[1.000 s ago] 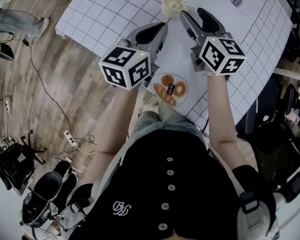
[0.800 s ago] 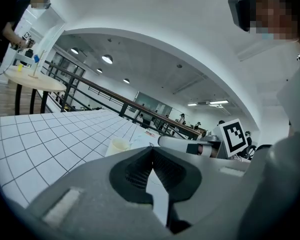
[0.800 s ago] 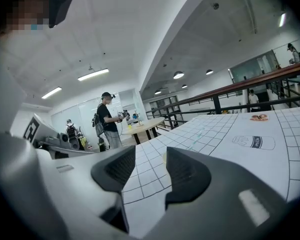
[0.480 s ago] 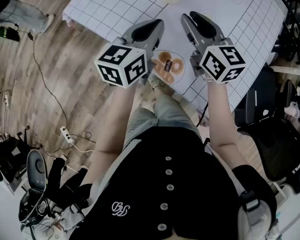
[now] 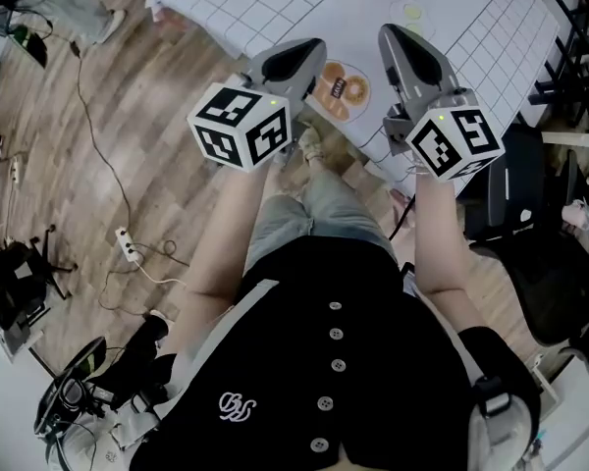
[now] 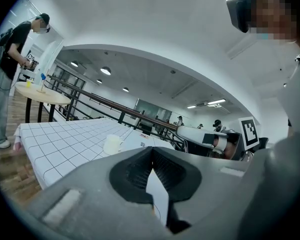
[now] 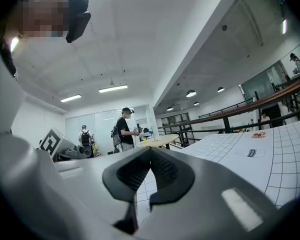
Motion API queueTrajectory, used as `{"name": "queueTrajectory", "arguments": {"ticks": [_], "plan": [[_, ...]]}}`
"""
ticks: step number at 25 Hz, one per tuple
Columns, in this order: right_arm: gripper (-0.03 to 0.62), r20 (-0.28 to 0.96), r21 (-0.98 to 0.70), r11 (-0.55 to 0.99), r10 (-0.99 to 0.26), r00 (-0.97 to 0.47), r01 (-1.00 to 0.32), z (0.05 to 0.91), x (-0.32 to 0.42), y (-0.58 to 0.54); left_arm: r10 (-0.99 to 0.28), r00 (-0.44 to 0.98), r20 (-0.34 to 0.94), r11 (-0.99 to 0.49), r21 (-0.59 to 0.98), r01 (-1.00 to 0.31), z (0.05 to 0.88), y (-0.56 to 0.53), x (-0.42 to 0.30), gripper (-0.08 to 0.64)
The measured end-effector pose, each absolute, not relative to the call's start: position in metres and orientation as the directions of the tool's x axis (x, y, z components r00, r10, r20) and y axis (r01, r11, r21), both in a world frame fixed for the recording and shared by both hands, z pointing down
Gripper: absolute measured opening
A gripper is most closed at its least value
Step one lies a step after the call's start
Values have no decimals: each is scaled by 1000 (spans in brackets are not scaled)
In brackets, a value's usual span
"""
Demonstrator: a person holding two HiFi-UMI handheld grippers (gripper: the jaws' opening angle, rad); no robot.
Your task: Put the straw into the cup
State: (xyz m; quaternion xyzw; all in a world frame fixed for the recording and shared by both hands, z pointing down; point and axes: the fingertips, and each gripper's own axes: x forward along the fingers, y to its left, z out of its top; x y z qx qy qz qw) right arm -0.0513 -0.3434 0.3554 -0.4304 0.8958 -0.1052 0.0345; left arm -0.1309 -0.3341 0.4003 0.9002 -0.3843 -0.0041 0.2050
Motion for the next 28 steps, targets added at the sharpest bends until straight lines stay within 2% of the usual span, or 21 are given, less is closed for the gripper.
{"name": "queueTrajectory", "arguments": {"ticks": [13,21,28], "plan": [[2,42,-179,624,-767,-640,-760,340,-55,-265,-662,746,72,-673,381,-634,379,-262,-111,-2],[2,74,-194,668,-720,-690,-718,345,-73,-248,-629,773,81,-692,395,-604,375,-243,-99,-2],[2,123,-165,716,-667,-734,-678,356,-66,-229,-649,756,80,-675,397,-622,373,-233,-89,-2]]}}
